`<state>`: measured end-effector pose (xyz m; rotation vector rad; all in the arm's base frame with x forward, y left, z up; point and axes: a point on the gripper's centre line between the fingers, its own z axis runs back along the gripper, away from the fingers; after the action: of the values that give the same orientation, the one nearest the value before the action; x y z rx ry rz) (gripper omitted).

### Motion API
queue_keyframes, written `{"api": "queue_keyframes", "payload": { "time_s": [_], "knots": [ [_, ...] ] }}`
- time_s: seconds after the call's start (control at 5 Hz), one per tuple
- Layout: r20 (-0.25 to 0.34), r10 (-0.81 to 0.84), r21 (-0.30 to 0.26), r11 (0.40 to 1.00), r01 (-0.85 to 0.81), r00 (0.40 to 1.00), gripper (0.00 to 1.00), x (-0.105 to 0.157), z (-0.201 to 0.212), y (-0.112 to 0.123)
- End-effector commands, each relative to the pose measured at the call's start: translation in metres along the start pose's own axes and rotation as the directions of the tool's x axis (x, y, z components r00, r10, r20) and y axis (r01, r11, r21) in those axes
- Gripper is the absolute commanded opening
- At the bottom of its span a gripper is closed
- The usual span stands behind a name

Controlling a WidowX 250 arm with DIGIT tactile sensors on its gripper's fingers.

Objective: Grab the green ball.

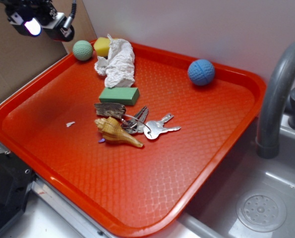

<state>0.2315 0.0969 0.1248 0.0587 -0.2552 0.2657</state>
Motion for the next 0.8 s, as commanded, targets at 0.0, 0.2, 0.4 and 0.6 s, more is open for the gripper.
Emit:
{"api": "queue_keyframes", "payload": {
  "time_s": [0.0,0.2,0.4,0.6],
  "knots": [
    [-0.028,-0.027,0.048,0.998,0.028,0.999,1.00,0.025,-0.042,0.022],
    [-0.036,0.023,0.047,0.999,-0.021,0.999,1.00,0.038,-0.058,0.020],
    [-0.028,0.033,0.044,0.999,-0.032,0.999,1.00,0.050,-0.069,0.009],
    [-0.019,-0.001,0.017,1.000,0.002,1.000,1.00,0.055,-0.080,-0.010]
  ]
}}
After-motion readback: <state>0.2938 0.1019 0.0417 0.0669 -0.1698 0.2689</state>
